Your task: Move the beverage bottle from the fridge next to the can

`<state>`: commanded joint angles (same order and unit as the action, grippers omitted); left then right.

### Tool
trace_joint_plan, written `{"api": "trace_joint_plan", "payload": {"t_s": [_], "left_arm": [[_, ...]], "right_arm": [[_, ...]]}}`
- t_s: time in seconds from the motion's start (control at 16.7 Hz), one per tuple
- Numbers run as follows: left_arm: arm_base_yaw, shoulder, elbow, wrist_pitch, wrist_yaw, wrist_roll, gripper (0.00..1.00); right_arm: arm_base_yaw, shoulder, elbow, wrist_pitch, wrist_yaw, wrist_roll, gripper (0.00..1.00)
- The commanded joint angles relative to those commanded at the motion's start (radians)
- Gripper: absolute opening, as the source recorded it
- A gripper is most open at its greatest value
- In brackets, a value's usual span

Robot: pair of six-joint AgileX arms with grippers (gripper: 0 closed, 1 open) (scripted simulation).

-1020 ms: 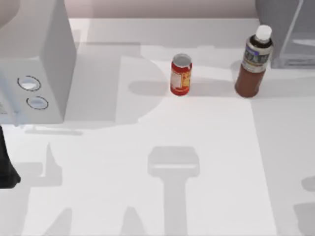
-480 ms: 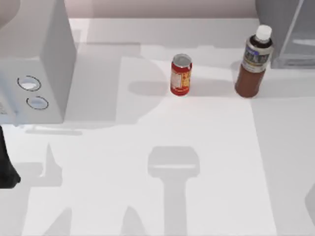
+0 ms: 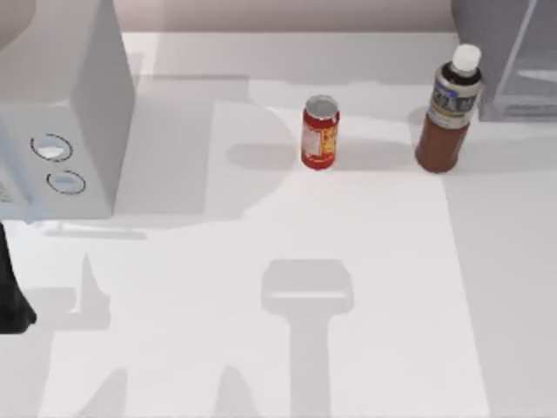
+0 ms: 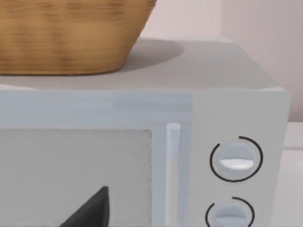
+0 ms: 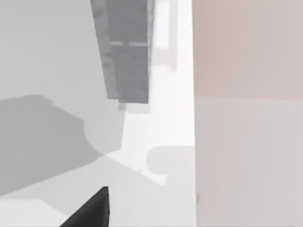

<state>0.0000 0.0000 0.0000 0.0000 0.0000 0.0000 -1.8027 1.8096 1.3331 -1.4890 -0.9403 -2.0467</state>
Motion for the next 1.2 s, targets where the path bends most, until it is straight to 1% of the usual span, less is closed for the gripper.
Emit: {"api": "trace_joint_plan", "payload": {"t_s": [0.42, 0.6, 0.72, 0.84, 1.2], "left_arm": [[0.0, 0.0, 0.0, 0.0, 0.0, 0.0, 1.0], [0.0, 0.0, 0.0, 0.0, 0.0, 0.0, 1.0], [0.0, 0.0, 0.0, 0.0, 0.0, 0.0, 1.0], [0.0, 0.0, 0.0, 0.0, 0.0, 0.0, 1.0], [0.0, 0.0, 0.0, 0.0, 0.0, 0.0, 1.0]], "right_arm": [[-0.003, 0.011, 0.002, 0.0, -0.003, -0.006, 1.0], [0.037, 0.015, 0.0, 0.055, 0.0, 0.056, 1.0], [0.096, 0.019, -0.002, 0.133, 0.009, 0.149, 1.0], [0.177, 0.022, -0.005, 0.242, 0.025, 0.281, 1.0], [0.485, 0.028, -0.018, 0.659, 0.093, 0.801, 1.0]]}}
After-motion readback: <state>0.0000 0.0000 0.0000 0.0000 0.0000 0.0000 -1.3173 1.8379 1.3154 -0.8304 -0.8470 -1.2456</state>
